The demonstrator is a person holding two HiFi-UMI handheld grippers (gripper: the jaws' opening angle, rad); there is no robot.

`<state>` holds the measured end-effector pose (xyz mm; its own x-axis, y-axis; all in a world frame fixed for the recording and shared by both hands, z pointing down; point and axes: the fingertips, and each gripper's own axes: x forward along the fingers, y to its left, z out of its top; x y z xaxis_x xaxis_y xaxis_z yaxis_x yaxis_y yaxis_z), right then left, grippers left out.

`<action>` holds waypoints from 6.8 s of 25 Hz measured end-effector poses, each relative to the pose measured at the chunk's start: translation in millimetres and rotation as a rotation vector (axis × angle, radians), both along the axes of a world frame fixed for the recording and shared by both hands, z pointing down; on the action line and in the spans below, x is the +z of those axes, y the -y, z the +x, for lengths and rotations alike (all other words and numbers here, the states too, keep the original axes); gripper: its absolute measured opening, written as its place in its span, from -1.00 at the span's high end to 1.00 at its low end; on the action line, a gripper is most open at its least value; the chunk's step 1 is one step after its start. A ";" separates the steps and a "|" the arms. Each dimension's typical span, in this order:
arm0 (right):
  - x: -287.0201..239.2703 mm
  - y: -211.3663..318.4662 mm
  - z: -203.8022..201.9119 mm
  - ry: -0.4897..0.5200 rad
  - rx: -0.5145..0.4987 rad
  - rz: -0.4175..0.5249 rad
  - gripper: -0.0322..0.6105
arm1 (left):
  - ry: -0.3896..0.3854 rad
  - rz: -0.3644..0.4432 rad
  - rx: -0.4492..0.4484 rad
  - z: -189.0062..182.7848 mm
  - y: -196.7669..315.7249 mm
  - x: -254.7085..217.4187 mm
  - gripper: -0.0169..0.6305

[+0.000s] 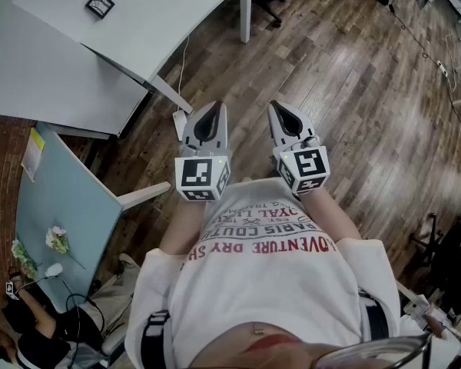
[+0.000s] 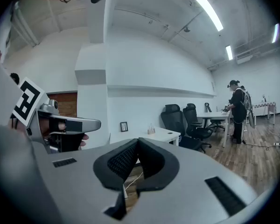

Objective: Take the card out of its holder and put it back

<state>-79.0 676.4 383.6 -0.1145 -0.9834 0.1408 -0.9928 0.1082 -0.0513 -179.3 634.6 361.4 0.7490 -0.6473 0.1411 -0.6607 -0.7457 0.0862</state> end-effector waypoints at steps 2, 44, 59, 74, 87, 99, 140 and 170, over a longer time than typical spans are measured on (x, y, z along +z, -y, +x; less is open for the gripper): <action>-0.6 3.7 -1.2 -0.002 0.002 0.001 0.82 | -0.001 -0.001 -0.002 -2.4 4.5 0.0 0.87; 9.6 227.8 182.8 0.113 -0.180 -0.079 0.82 | -0.009 -0.039 -0.226 163.9 205.4 9.8 0.87; 35.9 329.5 249.5 0.163 -0.147 -0.157 0.82 | 0.025 -0.112 -0.226 218.9 318.1 39.6 0.87; 36.6 545.4 205.4 0.122 -0.116 -0.178 0.82 | 0.000 -0.123 -0.179 178.6 544.5 39.7 0.87; 42.7 672.5 158.4 0.107 -0.210 -0.201 0.82 | 0.011 -0.137 -0.278 126.1 654.5 52.9 0.87; 48.8 785.4 130.1 0.096 -0.514 -0.239 0.82 | 0.020 -0.163 -0.569 102.2 724.7 59.9 0.87; 173.2 882.4 46.6 -0.236 -1.819 -0.384 0.38 | -0.024 -0.384 -1.075 99.2 776.3 134.9 0.87; 137.8 874.2 32.7 -0.243 -1.992 -0.290 0.79 | -0.046 -0.365 -1.112 93.2 765.8 125.7 0.87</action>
<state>-46.2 -197.8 521.4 -0.7521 0.5111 0.4161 0.4852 0.8567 -0.1753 -86.2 -131.2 487.1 -0.1948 -0.8760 0.4413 -0.9243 0.3145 0.2162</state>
